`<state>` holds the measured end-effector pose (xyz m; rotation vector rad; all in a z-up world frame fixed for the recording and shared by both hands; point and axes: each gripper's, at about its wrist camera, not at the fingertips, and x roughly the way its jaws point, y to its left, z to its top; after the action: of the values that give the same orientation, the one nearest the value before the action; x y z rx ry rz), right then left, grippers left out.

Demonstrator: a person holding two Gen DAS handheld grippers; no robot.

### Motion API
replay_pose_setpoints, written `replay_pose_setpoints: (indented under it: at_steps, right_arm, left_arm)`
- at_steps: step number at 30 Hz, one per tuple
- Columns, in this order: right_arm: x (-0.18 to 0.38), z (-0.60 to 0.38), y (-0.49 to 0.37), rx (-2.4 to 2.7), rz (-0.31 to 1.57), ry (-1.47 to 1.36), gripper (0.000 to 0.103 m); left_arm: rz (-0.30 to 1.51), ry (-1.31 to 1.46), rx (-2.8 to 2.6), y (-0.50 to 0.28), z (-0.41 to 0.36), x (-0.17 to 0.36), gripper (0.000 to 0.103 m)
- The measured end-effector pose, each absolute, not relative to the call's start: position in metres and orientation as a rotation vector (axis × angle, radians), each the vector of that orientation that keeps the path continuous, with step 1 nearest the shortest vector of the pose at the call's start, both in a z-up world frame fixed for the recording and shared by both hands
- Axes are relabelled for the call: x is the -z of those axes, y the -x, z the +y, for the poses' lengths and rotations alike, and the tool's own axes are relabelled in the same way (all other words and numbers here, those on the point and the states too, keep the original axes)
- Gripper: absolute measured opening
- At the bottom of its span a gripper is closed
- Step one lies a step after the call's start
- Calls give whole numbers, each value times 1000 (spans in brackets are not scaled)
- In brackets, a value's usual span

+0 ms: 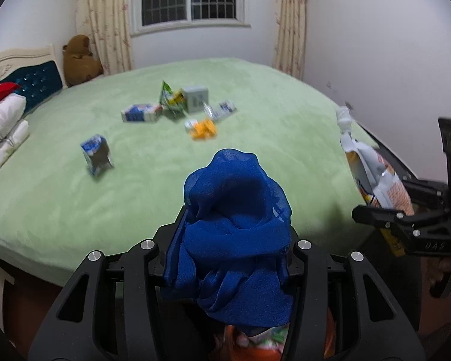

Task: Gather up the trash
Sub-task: 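Carry the pouch and blue cloth down over the orange bucket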

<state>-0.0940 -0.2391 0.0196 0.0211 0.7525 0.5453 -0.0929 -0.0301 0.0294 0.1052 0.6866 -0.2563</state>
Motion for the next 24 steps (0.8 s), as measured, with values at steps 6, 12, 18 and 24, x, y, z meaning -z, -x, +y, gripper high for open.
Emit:
replay_pose_setpoints:
  at_steps: [6,12,18,24]
  right_arm:
    - [2,-238,123,-595,821,20,48]
    - [35,-238,141,-623,928,23,48]
    - [67,-231,150,-638,1046,44,48]
    - [90,-228,142,-625,1118,-1,48]
  left_arm:
    - [782,-114,317,119,-36,6,47]
    - [874,-147,366,138,-46,41,47]
    - [994,-157,406,137,-51,84,47]
    - [1084,-161,419,129,-56,115,47]
